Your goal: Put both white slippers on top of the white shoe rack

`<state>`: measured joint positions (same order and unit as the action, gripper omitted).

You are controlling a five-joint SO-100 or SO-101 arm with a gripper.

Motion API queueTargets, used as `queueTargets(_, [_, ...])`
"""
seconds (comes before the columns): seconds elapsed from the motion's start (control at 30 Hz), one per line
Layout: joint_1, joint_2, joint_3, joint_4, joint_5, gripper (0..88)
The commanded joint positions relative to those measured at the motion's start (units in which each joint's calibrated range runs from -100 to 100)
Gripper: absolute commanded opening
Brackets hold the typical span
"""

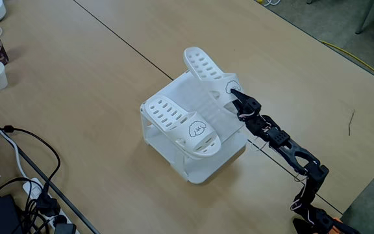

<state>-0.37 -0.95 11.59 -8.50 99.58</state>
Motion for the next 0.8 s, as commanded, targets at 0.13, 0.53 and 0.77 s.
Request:
queueTargets(0.13, [-1.3,-13.1,7.0,1.7,0.4,0.7])
queueTargets(0.53, [-7.0,-13.2,8.7,1.7,0.4,0.7])
queueTargets(0.77, [-6.5,-13.1,8.8,1.7,0.4,0.7])
